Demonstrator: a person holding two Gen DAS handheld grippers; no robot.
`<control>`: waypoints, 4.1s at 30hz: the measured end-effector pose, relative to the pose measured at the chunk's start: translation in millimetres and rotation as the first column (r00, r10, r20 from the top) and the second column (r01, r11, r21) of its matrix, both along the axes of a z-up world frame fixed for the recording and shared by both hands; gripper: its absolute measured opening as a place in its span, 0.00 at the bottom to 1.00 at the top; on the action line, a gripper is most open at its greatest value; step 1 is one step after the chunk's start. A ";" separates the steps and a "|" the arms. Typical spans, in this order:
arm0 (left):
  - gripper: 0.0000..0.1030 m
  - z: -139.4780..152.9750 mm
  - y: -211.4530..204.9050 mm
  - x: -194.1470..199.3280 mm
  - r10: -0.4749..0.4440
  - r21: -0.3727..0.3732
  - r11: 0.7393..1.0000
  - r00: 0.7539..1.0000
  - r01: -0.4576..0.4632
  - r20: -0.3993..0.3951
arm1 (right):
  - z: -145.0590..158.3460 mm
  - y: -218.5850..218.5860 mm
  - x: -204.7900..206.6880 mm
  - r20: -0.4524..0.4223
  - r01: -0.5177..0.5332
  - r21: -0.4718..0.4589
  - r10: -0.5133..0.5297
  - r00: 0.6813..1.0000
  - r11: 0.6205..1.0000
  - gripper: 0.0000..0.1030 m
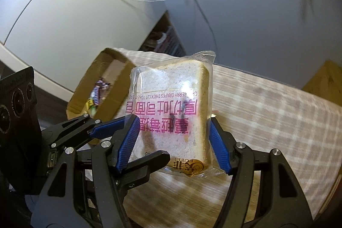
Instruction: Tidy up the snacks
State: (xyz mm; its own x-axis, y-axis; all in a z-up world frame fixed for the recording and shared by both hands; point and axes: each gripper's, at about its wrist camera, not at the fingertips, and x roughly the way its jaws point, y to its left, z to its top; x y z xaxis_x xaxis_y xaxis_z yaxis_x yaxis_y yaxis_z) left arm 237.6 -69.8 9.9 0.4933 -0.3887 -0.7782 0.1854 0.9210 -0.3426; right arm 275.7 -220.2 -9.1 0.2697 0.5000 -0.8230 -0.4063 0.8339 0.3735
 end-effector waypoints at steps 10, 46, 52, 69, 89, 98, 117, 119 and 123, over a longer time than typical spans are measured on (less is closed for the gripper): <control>0.55 6.7 61.0 -14.7 0.150 0.012 0.989 0.988 -0.150 0.023 | 7.2 75.9 3.8 0.013 -0.144 0.017 0.144 0.990 0.989 0.66; 0.55 -41.6 212.9 -8.5 0.444 -0.006 0.895 0.893 -0.445 -0.079 | -39.6 250.0 31.2 -0.079 -0.422 -0.028 0.419 0.905 0.906 0.66; 0.55 -45.2 213.4 0.6 0.445 0.008 0.895 0.892 -0.446 -0.081 | -42.0 251.0 36.1 -0.077 -0.409 -0.044 0.405 0.911 0.912 0.66; 0.55 -40.6 216.7 -16.4 0.448 0.062 0.894 0.890 -0.444 -0.079 | -27.8 224.3 35.1 -0.032 -0.329 -0.090 0.327 0.944 0.940 0.72; 0.55 -7.0 173.2 -35.8 0.358 0.056 0.933 0.934 -0.357 -0.010 | -7.4 84.5 36.7 0.003 -0.077 -0.055 0.077 0.997 0.996 0.72; 0.46 -20.2 123.3 -24.6 0.228 0.057 0.973 0.972 -0.225 -0.048 | -29.6 35.2 18.8 0.011 -0.020 -0.154 0.022 1.000 0.988 0.72; 0.35 -75.0 47.8 11.2 0.061 0.093 0.995 0.981 -0.045 -0.184 | -85.8 8.6 9.8 -0.081 0.002 -0.272 -0.025 0.996 0.962 0.56; 0.33 -80.7 44.2 16.5 0.061 0.108 0.993 0.979 -0.040 -0.196 | -87.8 9.4 10.8 -0.086 -0.002 -0.282 -0.024 0.996 0.959 0.54; 0.31 -90.8 39.2 24.3 0.066 0.135 0.990 0.974 -0.037 -0.217 | -91.0 10.5 12.9 -0.098 -0.010 -0.291 -0.020 0.995 0.957 0.53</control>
